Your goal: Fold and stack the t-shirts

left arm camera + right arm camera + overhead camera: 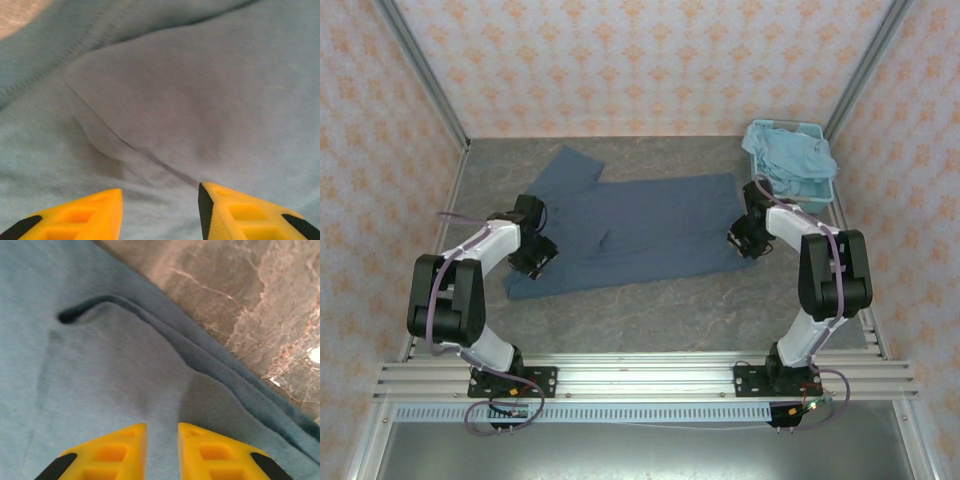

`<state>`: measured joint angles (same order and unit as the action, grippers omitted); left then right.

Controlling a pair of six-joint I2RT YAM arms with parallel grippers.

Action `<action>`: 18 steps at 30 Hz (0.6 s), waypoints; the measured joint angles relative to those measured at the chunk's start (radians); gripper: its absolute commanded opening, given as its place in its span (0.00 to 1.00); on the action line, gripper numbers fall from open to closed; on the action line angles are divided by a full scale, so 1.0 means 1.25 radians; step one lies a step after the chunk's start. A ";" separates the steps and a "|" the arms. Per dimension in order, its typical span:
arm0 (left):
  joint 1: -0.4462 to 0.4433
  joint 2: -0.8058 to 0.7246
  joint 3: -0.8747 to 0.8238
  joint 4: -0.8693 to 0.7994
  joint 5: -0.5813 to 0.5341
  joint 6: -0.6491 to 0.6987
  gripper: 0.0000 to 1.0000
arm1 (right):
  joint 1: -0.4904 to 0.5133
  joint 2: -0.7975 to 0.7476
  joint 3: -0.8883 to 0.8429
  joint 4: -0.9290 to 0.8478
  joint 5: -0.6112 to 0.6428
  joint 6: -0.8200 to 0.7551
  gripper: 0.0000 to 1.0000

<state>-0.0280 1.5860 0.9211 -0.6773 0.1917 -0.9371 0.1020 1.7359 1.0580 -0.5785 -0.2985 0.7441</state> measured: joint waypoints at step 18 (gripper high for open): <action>0.050 -0.029 -0.066 -0.093 -0.125 0.017 0.42 | 0.111 -0.182 -0.214 -0.129 0.040 0.151 0.25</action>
<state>0.0349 1.5494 0.8383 -0.7940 0.0353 -0.9154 0.2409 1.5082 0.7910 -0.7403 -0.2481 0.9333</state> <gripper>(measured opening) 0.418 0.251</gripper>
